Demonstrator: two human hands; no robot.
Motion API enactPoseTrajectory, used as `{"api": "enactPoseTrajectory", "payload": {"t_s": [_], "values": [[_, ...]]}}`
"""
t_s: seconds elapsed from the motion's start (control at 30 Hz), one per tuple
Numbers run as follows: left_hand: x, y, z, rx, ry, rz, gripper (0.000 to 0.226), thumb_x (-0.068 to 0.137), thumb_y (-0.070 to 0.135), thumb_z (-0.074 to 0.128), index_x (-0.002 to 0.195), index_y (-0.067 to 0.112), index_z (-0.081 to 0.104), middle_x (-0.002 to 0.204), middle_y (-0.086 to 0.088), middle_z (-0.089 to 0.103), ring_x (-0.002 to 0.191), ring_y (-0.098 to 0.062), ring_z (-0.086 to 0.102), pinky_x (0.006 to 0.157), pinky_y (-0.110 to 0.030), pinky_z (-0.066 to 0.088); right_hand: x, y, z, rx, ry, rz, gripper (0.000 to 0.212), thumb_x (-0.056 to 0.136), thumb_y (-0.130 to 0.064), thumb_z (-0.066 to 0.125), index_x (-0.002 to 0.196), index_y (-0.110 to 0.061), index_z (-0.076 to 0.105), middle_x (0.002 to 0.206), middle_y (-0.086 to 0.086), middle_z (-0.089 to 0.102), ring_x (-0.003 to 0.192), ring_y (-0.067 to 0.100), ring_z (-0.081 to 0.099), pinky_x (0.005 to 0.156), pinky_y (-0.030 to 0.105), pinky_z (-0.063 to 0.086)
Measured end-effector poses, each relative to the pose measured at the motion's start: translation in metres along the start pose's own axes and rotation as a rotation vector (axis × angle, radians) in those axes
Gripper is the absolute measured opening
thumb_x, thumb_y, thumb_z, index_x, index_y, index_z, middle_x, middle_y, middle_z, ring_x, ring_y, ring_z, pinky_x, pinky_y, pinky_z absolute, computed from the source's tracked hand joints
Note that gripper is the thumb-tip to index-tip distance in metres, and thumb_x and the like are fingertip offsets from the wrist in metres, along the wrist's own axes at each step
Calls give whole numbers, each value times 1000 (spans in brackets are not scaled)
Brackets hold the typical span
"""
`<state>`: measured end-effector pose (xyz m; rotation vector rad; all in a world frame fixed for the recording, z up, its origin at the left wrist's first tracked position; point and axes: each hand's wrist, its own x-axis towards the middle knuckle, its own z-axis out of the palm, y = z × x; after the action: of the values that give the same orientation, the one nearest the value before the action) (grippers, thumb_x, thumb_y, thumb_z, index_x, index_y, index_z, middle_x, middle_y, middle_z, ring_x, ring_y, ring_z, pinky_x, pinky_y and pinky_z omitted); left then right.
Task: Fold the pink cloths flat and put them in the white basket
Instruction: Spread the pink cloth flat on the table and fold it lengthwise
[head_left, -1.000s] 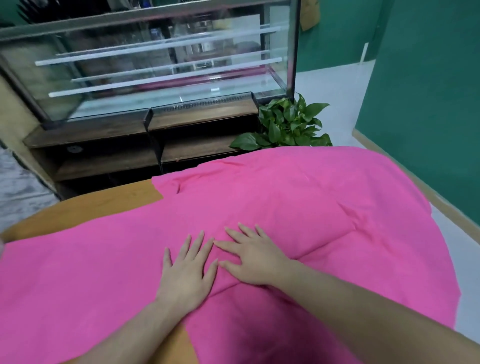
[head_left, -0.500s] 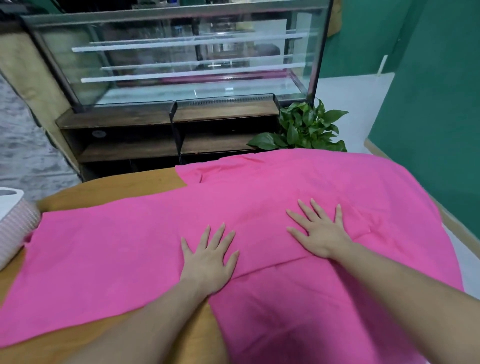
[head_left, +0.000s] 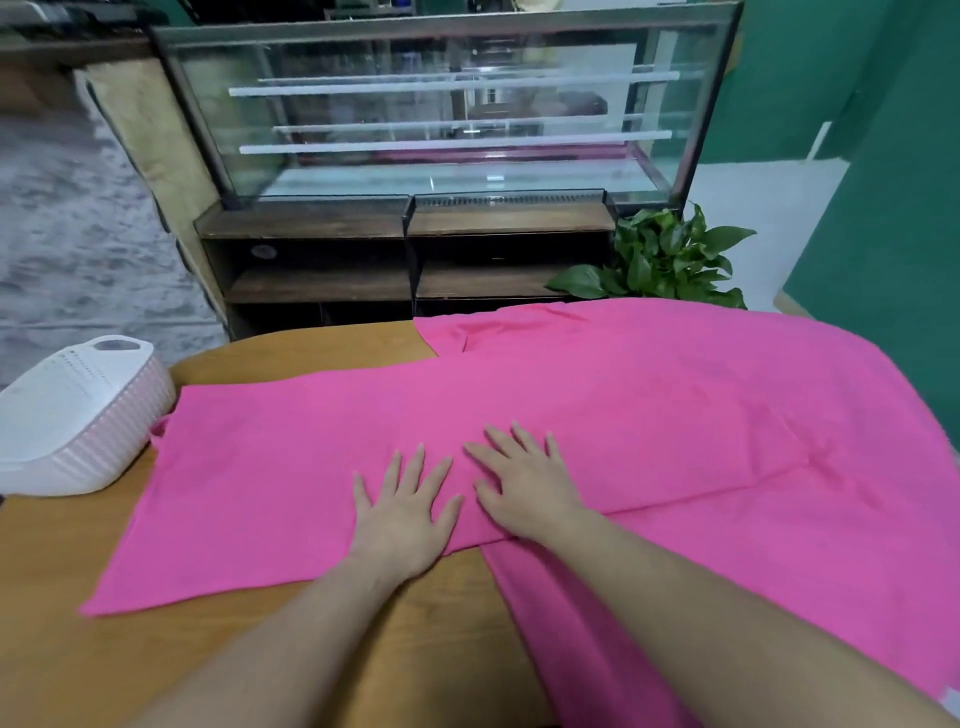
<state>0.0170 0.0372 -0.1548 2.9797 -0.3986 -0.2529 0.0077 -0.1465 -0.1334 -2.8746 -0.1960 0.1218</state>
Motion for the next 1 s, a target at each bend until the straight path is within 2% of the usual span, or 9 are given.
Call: {"api": "enactPoseTrajectory", "payload": {"t_s": [0.13,0.3,0.47,0.7,0.87,1.0], "values": [[-7,-8,-1,22,9,-18,66,92,74,16,153,51,3,165,14,-7,152,-21,-13,109,-75,-8,-1,-8,22,-79,-23,64,53,102,-56,14,154,-47,9,164,-15,1,152,16,-7,116,63,-9],[-7,-47,-11,19,-17,-176,84,76,92,4,151,55,0,164,14,-12,151,-28,-15,103,-79,-10,0,-10,25,-117,13,65,54,101,-57,11,153,-48,7,164,-17,1,152,15,-5,116,65,-6],[-8,-73,-16,-2,-10,-273,75,83,85,3,151,54,-1,164,15,-12,151,-28,-15,103,-82,-7,0,-10,26,-127,6,67,54,100,-57,10,153,-49,4,164,-17,1,152,14,-5,117,64,-5],[-30,-122,-17,-71,14,-495,72,86,82,4,152,54,0,164,16,-11,151,-28,-14,102,-82,-9,-1,-11,25,-141,2,77,55,99,-58,10,153,-49,5,164,-18,2,152,13,-5,118,61,-4],[-49,-153,-15,-69,103,-423,62,94,71,11,153,50,9,164,18,0,152,-14,-4,111,-75,-3,0,-12,26,-155,0,81,56,98,-59,9,153,-49,7,164,-18,4,152,13,-3,118,62,-2],[-57,-166,-16,-130,179,-327,56,99,61,20,151,42,30,164,12,17,152,-11,6,117,-65,-1,0,-15,26,-155,-2,82,56,98,-59,10,153,-50,7,164,-18,5,152,13,-3,118,62,-2]]}}
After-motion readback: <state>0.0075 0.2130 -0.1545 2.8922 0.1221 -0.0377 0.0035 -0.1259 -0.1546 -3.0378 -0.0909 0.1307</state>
